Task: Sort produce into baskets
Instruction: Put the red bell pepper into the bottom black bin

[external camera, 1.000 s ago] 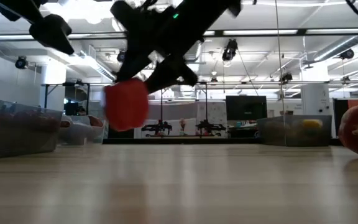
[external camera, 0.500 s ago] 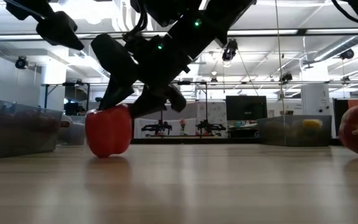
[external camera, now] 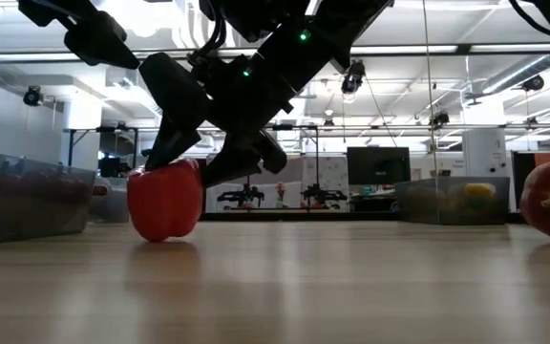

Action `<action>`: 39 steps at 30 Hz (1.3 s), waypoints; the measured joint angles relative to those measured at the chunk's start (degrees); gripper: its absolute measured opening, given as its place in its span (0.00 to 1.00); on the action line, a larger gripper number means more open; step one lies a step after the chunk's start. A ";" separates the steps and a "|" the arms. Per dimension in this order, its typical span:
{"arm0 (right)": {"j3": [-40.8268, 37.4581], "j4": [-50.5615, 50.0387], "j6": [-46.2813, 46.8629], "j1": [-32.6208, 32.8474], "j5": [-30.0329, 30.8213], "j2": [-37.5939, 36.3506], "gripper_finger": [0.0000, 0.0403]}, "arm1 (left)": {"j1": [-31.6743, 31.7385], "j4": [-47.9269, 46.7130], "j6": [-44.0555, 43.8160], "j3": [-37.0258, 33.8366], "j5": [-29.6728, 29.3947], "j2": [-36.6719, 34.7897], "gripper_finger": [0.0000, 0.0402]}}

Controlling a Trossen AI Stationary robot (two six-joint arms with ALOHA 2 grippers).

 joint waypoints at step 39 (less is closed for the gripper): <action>4.18 -7.96 14.83 -3.10 -3.42 0.22 0.95 | -1.07 4.23 -1.85 -4.62 -2.32 0.14 0.93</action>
